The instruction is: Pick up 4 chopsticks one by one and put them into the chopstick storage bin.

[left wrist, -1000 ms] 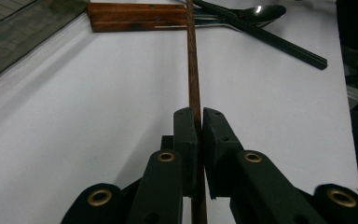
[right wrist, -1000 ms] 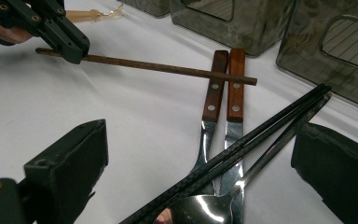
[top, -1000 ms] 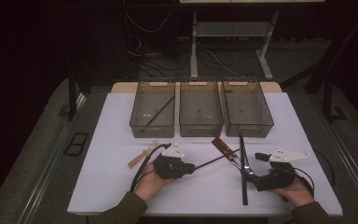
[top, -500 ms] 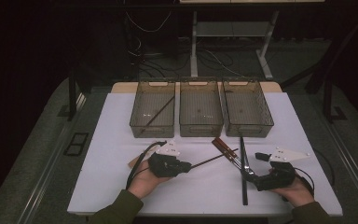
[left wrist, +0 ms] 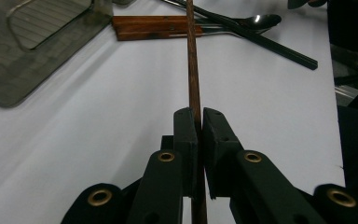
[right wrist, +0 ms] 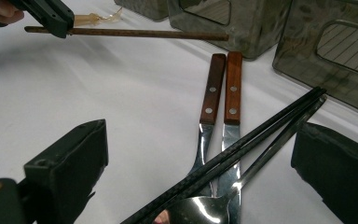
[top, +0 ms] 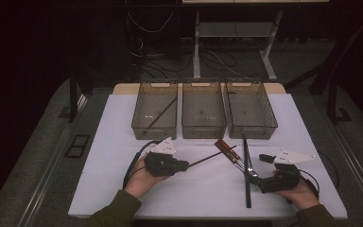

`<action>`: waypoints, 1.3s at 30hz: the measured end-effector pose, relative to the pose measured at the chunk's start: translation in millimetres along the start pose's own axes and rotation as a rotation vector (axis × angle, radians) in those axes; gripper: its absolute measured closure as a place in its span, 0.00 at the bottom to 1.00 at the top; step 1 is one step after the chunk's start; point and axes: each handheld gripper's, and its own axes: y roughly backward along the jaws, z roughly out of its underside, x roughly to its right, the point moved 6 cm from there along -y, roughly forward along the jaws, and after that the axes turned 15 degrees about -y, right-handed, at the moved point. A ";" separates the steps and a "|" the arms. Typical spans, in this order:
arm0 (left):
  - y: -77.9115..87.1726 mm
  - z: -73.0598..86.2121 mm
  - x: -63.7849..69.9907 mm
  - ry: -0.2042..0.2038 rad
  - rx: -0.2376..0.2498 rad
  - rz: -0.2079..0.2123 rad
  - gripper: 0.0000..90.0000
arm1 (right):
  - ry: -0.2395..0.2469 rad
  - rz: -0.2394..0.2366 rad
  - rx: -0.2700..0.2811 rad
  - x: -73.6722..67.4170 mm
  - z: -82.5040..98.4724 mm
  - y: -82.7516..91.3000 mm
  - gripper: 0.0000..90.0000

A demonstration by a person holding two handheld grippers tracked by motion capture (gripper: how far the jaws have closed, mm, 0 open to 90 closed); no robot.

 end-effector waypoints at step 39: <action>48.9 13.8 -45.4 0.091 0.062 -0.184 0.93 | 0.001 0.001 -0.005 -1.4 0.3 -1.4 0.04</action>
